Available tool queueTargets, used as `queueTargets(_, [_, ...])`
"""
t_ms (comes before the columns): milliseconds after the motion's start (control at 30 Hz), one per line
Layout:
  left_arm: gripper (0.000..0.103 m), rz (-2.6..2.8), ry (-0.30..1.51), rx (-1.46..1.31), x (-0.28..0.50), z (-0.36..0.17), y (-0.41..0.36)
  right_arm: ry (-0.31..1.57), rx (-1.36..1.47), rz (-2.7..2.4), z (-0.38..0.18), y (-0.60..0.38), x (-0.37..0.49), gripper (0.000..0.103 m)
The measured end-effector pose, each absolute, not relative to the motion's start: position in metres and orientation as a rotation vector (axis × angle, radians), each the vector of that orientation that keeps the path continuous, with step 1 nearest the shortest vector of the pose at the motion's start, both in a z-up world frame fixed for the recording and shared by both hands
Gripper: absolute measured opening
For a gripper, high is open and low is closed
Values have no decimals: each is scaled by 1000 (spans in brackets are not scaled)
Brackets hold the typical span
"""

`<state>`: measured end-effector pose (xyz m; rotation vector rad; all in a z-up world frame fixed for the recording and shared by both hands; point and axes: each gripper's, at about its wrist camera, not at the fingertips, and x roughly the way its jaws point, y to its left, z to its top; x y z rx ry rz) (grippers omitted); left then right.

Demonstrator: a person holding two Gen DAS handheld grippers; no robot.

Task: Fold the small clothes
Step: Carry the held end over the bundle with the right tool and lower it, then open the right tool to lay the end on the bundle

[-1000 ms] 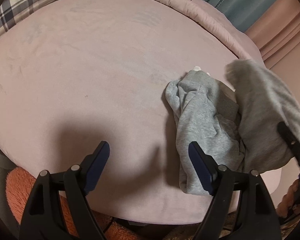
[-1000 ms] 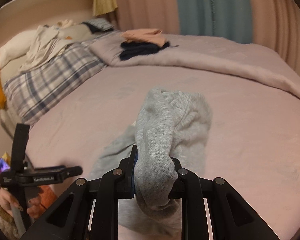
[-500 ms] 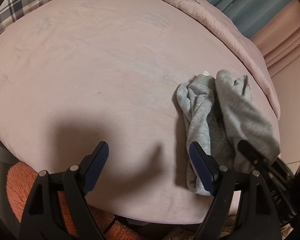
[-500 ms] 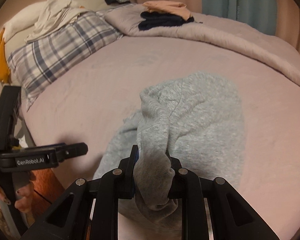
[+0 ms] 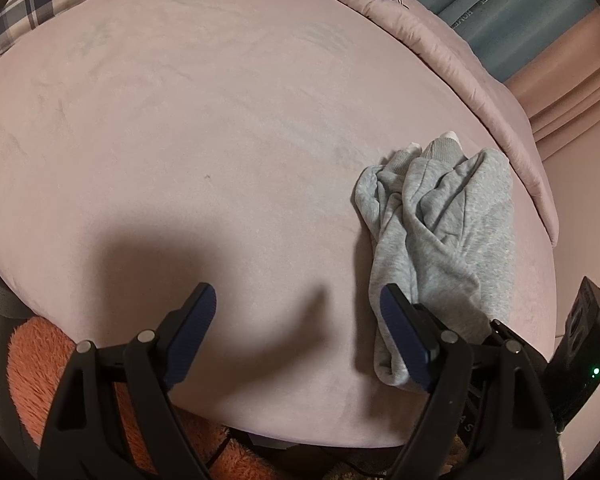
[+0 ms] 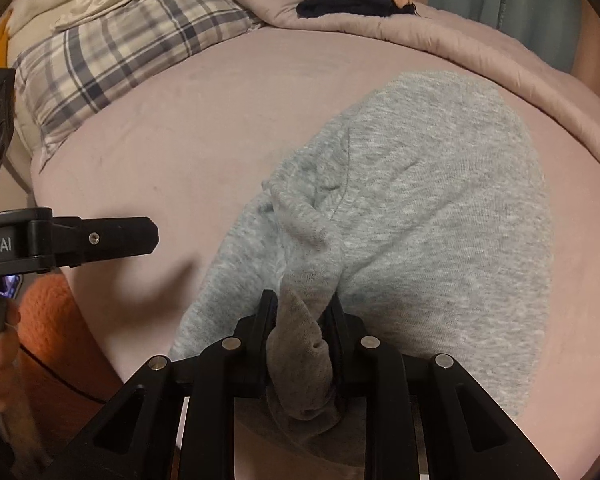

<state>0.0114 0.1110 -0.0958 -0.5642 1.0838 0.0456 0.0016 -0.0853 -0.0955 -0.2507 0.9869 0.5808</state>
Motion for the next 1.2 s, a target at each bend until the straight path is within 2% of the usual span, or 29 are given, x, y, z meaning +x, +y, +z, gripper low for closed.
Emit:
queueTargets(267, [85, 30, 1097, -553, 9, -95, 105, 997, -227, 593, -96, -88, 5, 25])
queueTargets(333, [85, 27, 1094, -556, 9, -94, 106, 998, -212, 608, -93, -92, 4, 29])
queueTargets(500, [88, 32, 1082, -564, 7, -91, 108, 979, -142, 683, -71, -104, -2, 53])
queueTargets(600, [88, 28, 1080, -560, 8, -89, 107, 921, -128, 708, -51, -113, -11, 62])
queueTargets(700, [88, 18, 1075, -555, 8, -86, 105, 878, -83, 721, -33, -127, -16, 66])
queueTargets(933, [89, -7, 1076, -530, 13, -82, 94, 813, 16, 625, -14, -164, -7, 68])
queueTargets(1200, [89, -86, 1068, -497, 28, -71, 71, 912, 31, 470, -46, -182, 13, 68])
